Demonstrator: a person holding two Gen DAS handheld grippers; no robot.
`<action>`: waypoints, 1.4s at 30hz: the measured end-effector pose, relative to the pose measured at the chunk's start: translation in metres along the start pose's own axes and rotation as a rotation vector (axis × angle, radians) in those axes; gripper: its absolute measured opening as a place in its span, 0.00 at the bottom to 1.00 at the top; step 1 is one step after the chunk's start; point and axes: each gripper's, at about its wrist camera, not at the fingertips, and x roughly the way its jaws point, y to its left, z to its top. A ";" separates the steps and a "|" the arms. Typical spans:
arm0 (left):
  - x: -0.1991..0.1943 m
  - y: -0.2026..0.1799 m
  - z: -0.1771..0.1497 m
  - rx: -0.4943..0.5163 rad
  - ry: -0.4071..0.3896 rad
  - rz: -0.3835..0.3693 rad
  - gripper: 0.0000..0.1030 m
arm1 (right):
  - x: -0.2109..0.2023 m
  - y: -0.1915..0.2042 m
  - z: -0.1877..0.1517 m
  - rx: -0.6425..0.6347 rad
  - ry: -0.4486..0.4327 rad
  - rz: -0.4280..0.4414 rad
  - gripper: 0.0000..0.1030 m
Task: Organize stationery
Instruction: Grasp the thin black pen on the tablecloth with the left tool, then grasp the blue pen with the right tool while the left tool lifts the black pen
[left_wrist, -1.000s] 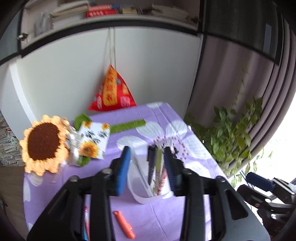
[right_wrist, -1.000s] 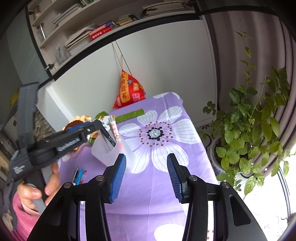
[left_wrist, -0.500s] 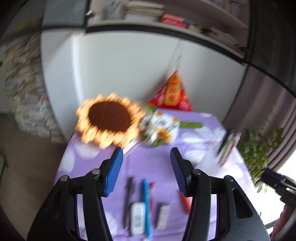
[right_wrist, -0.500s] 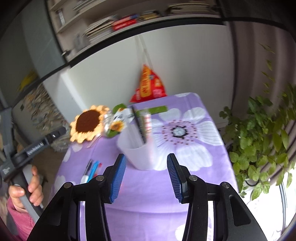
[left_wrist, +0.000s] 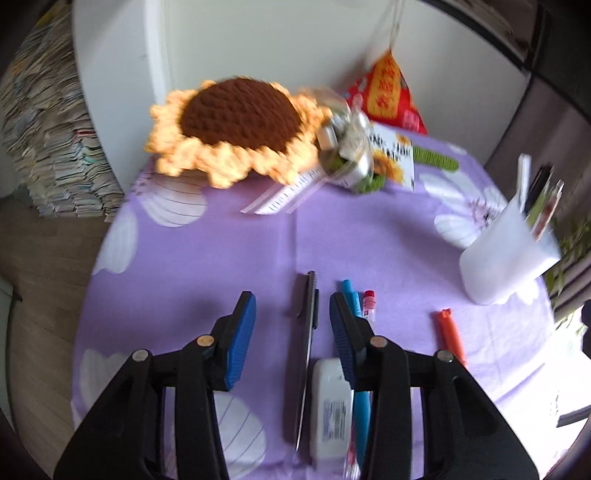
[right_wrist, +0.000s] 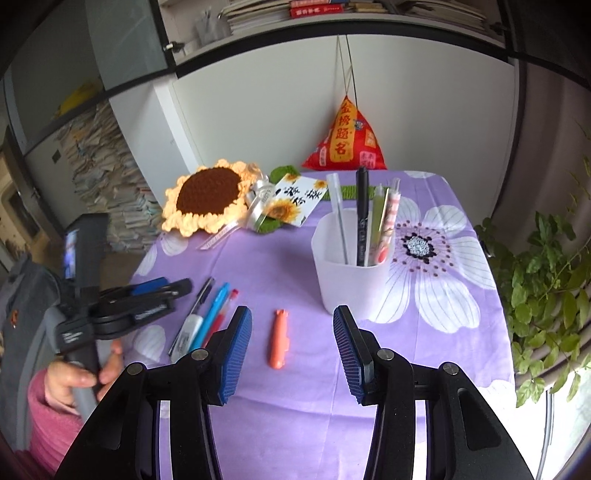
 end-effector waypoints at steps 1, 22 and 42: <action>0.009 -0.004 0.001 0.017 0.016 0.010 0.37 | 0.002 0.001 0.000 -0.001 0.005 -0.001 0.45; -0.053 0.047 -0.018 -0.119 -0.109 -0.077 0.08 | 0.087 0.062 0.028 -0.101 0.171 0.087 0.45; -0.069 0.053 -0.021 -0.127 -0.131 -0.085 0.08 | 0.170 0.090 0.040 -0.080 0.372 0.111 0.35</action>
